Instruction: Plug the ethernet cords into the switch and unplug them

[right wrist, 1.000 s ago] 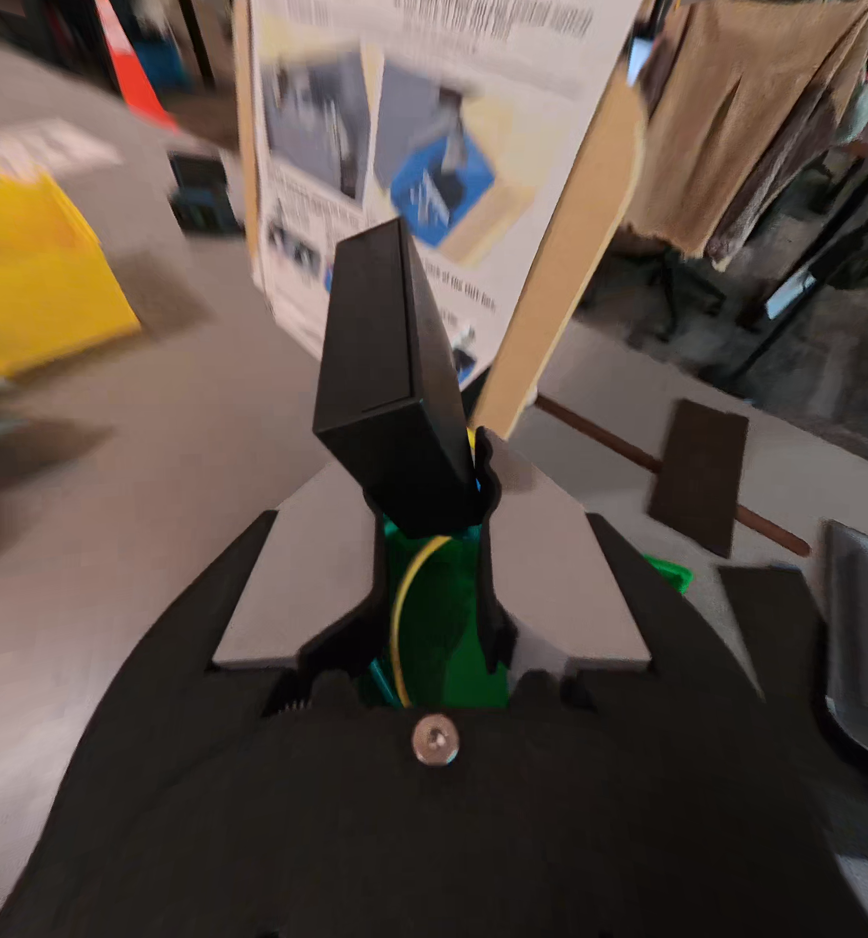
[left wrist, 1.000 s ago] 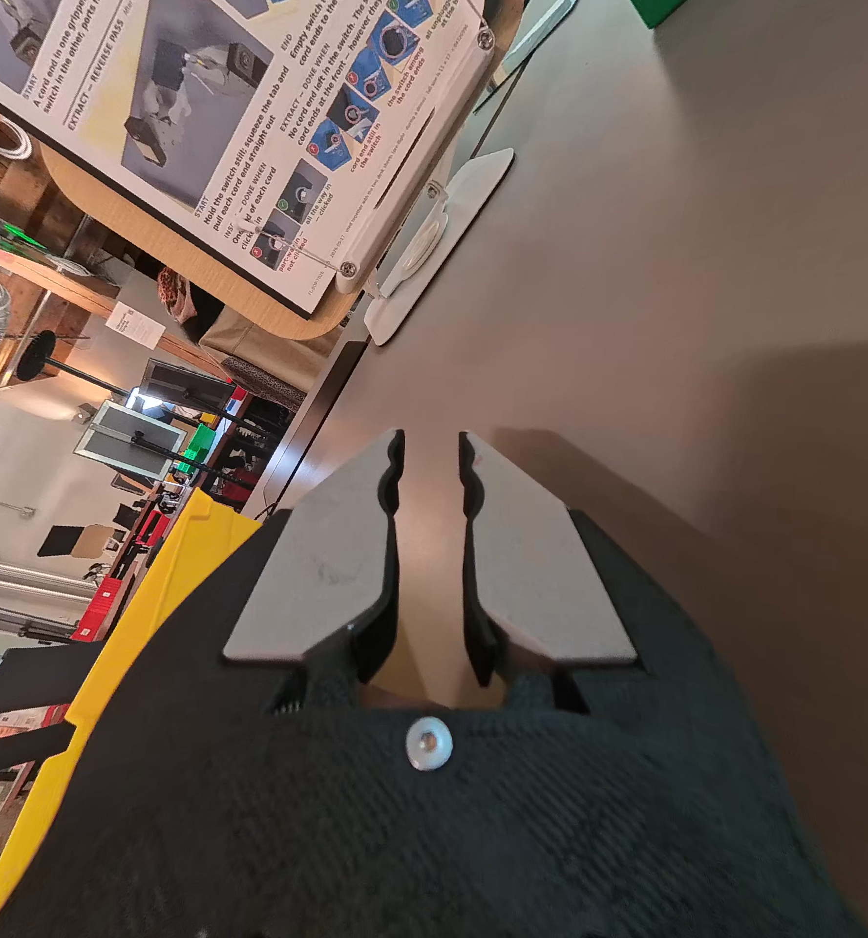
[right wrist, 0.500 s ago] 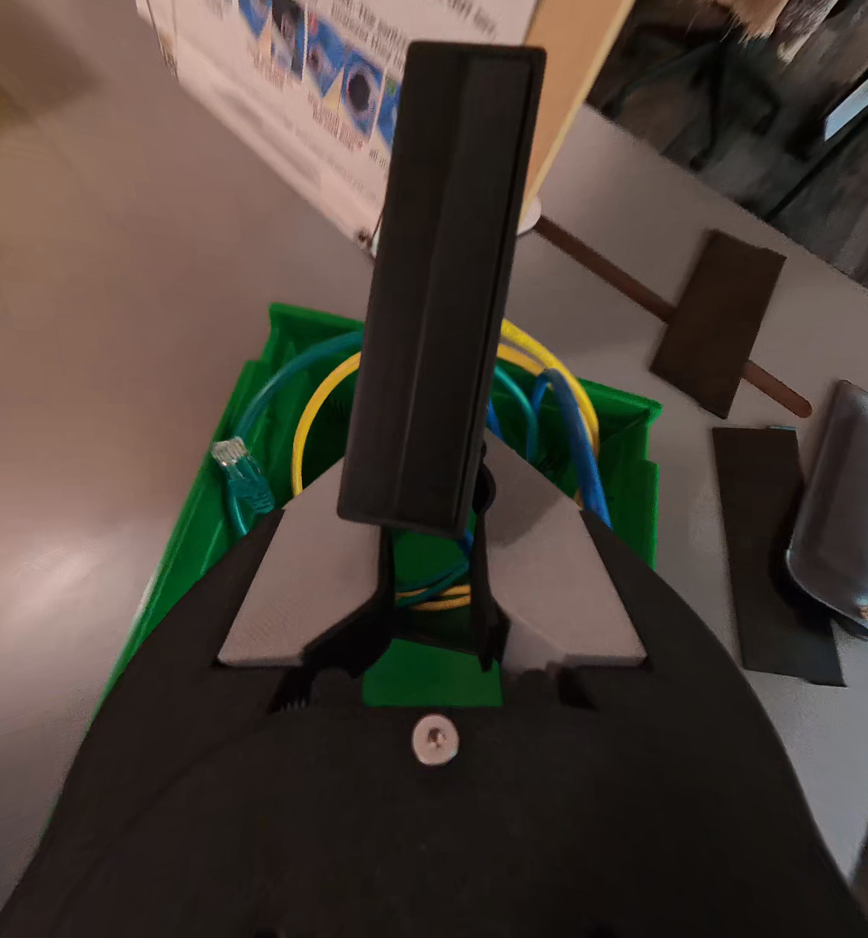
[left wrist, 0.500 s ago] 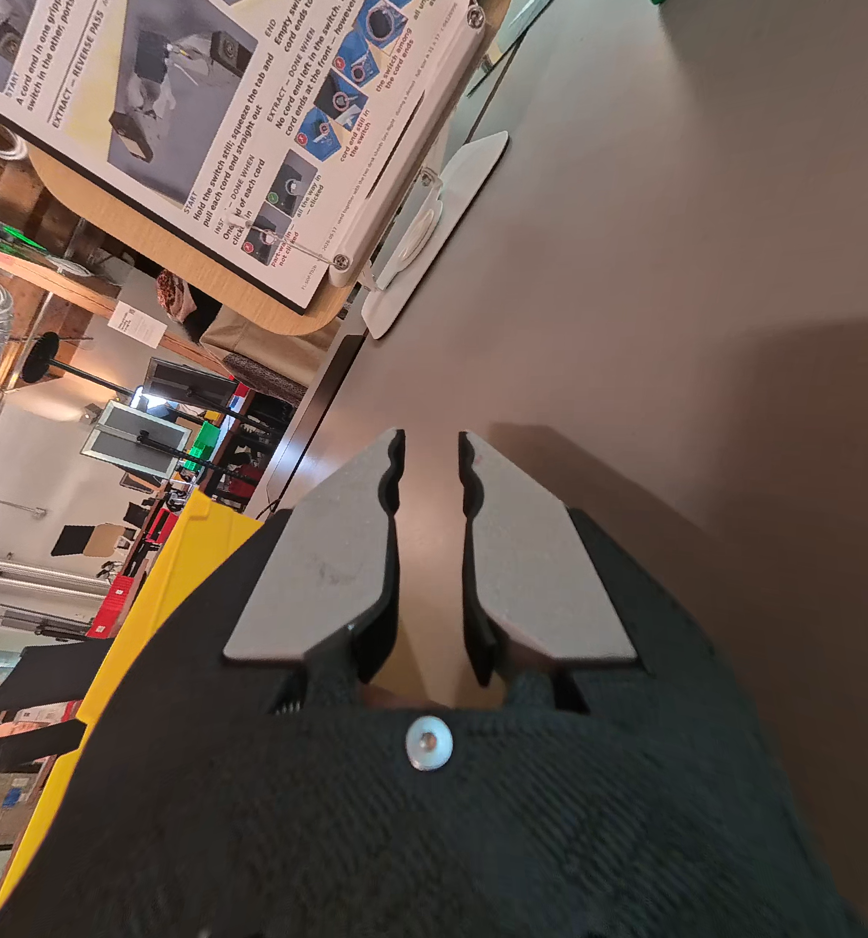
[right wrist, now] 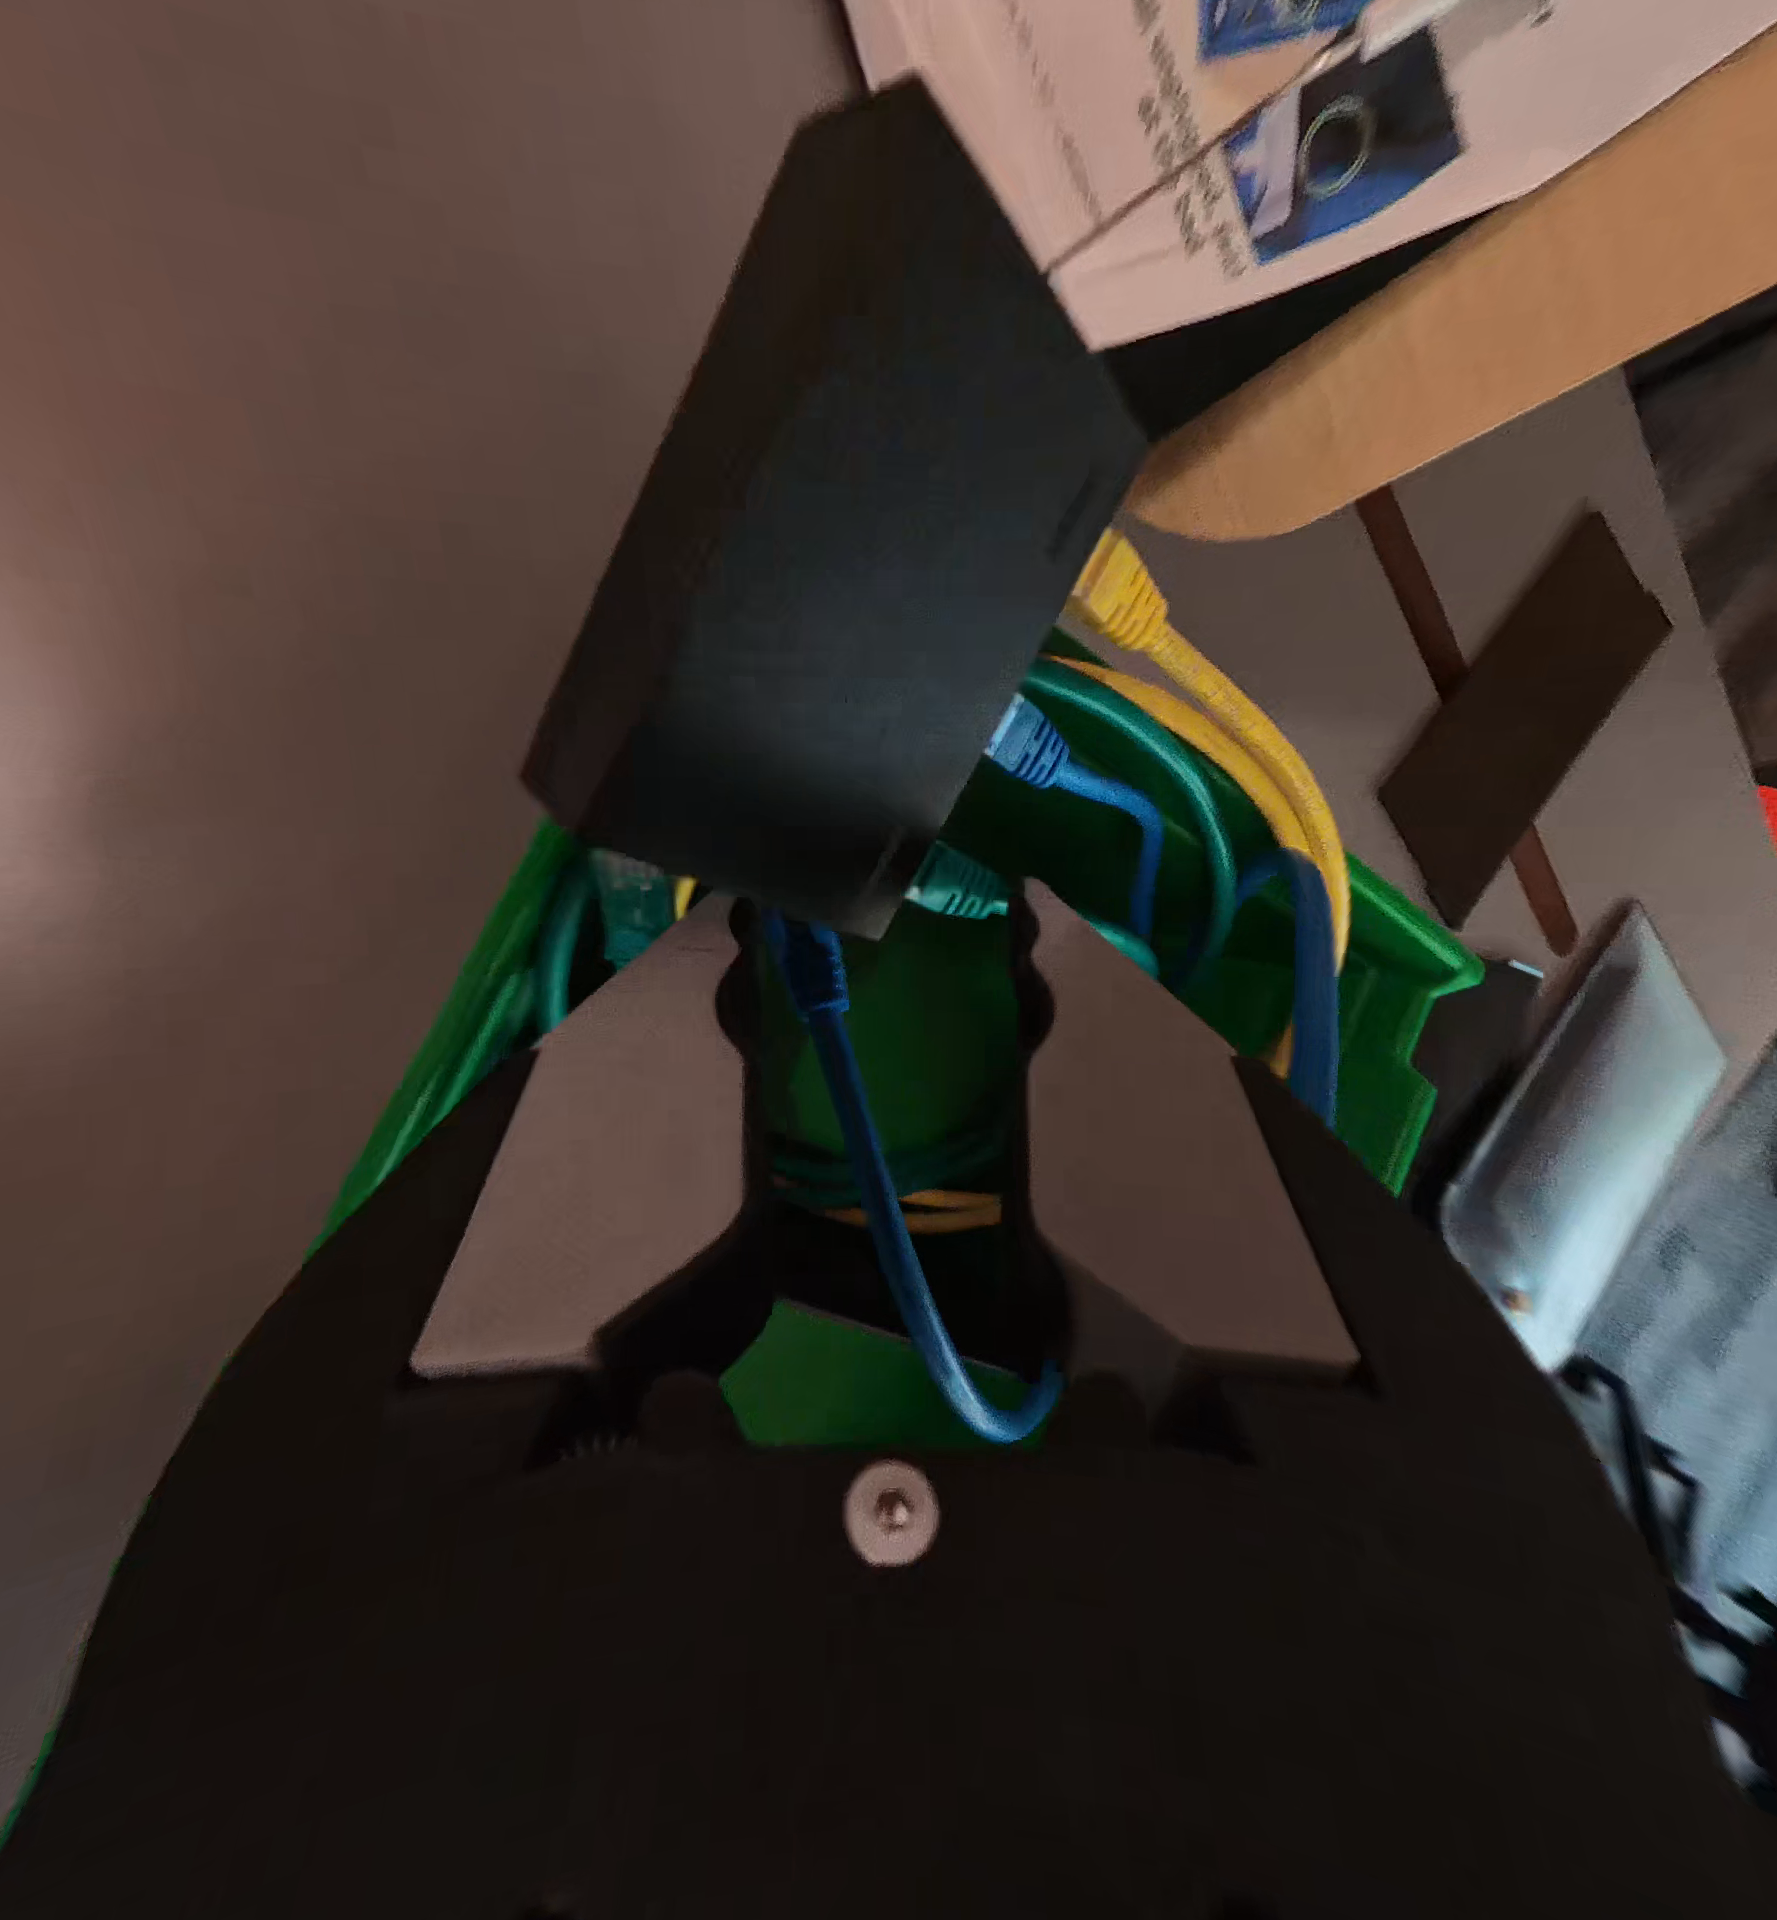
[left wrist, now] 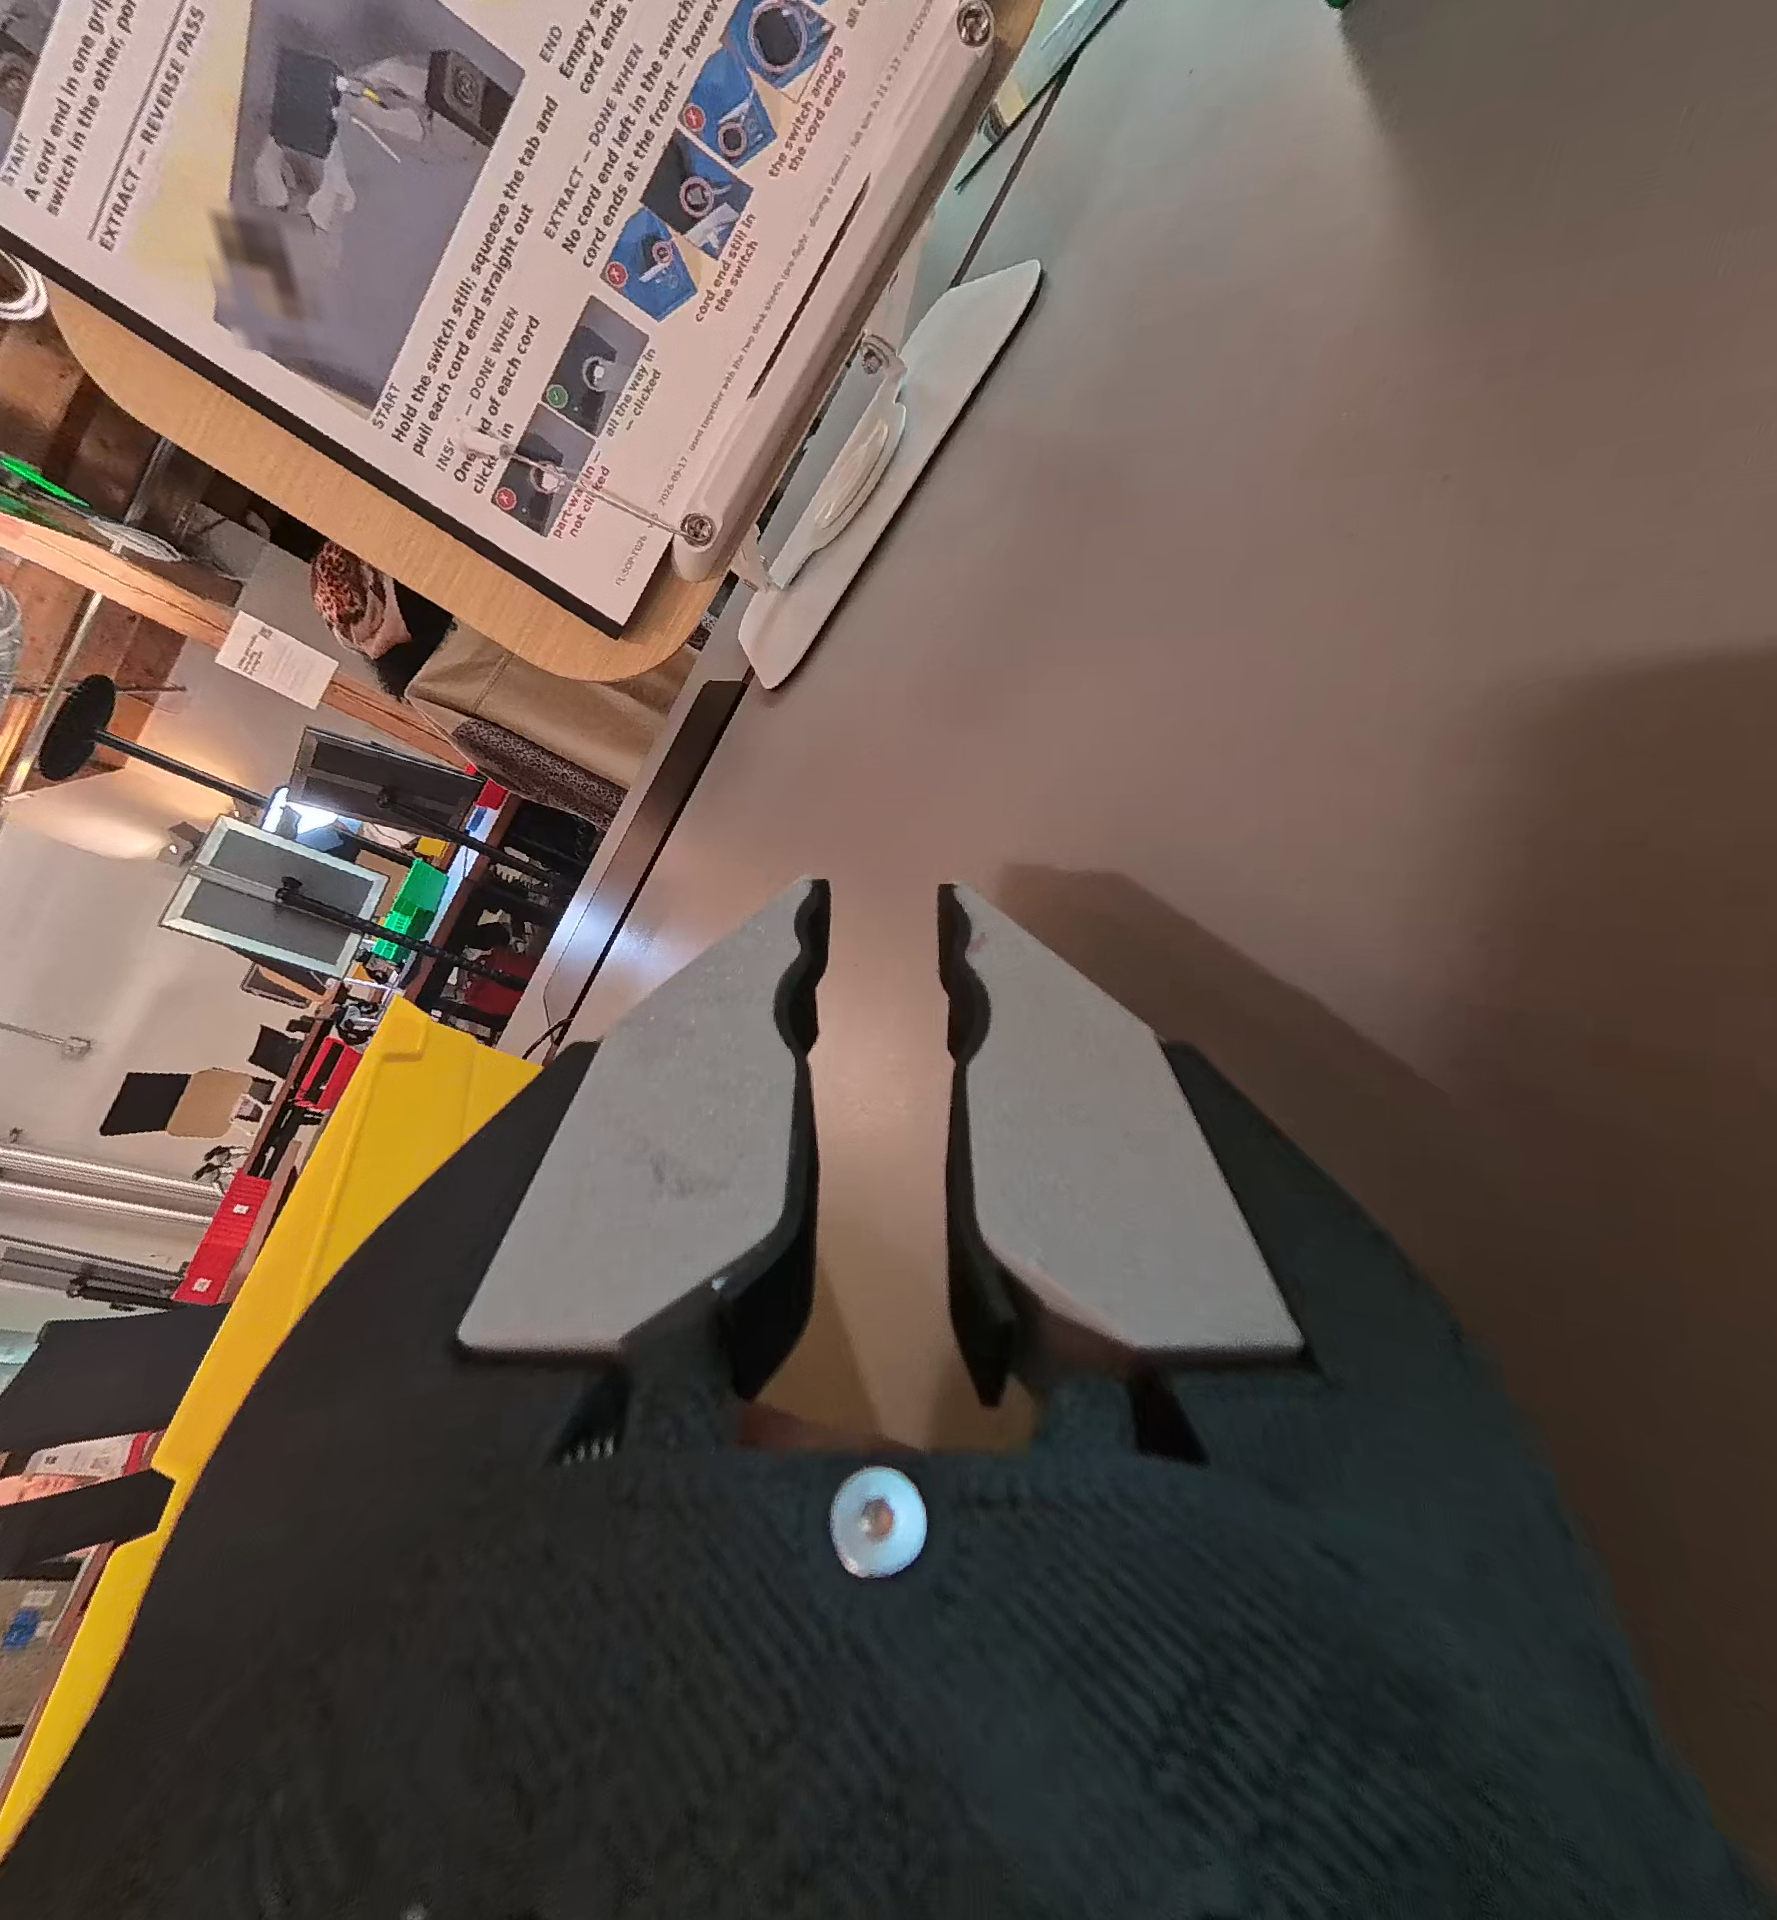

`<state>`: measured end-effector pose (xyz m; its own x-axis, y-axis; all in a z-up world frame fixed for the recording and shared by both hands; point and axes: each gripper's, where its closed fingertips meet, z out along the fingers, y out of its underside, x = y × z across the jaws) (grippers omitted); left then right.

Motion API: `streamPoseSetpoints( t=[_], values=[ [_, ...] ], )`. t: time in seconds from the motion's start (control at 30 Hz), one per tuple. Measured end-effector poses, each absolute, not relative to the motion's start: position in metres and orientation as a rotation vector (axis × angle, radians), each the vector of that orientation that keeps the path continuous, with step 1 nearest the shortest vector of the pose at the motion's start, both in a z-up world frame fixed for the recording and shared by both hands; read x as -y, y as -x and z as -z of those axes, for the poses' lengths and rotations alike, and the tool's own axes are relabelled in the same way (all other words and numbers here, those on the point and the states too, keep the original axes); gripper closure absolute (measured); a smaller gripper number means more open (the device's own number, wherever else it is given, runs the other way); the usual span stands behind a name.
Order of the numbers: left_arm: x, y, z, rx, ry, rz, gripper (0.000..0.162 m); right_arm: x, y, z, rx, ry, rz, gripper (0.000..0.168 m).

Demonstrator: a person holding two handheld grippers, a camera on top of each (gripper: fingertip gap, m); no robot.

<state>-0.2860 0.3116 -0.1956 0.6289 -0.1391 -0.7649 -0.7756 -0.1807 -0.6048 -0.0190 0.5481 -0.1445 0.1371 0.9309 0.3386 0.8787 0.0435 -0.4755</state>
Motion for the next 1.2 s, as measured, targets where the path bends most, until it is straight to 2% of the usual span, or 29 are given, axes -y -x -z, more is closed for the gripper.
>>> streamPoseSetpoints(
  t=[0.23,0.37,0.53,0.67,0.73,0.8,0.97,1.1,1.2],
  values=[
    [-0.312,0.286,0.195,-0.756,1.685,-0.673,0.143,-0.537,0.005,0.098,1.598,1.870,-0.368,0.122],
    [-0.312,0.286,0.196,-0.760,1.687,-0.678,0.143,-0.523,0.030,0.075,1.435,1.931,-0.592,0.104],
    [-0.312,0.287,0.198,-0.767,1.691,-0.698,0.143,-0.515,0.077,0.082,1.392,1.867,-0.372,0.100],
    [-0.312,0.290,0.198,-0.756,1.697,-0.708,0.144,-0.540,0.079,0.101,1.429,1.773,0.126,0.110],
    [-0.311,0.291,0.198,-0.751,1.698,-0.704,0.144,-0.546,0.076,0.107,1.465,1.762,0.217,0.112],
    [-0.312,0.291,0.198,-0.752,1.699,-0.700,0.144,-0.546,0.072,0.108,1.444,1.846,0.113,0.136],
    [-0.311,0.290,0.197,-0.755,1.696,-0.693,0.144,-0.556,0.052,0.109,1.258,2.084,-0.338,0.135],
    [-0.311,0.289,0.198,-0.759,1.696,-0.692,0.144,-0.558,0.021,0.153,1.202,2.305,-0.529,0.166],
    [-0.311,0.288,0.199,-0.771,1.698,-0.697,0.144,-0.573,-0.002,0.178,1.169,2.311,-0.436,0.168]
  ],
)
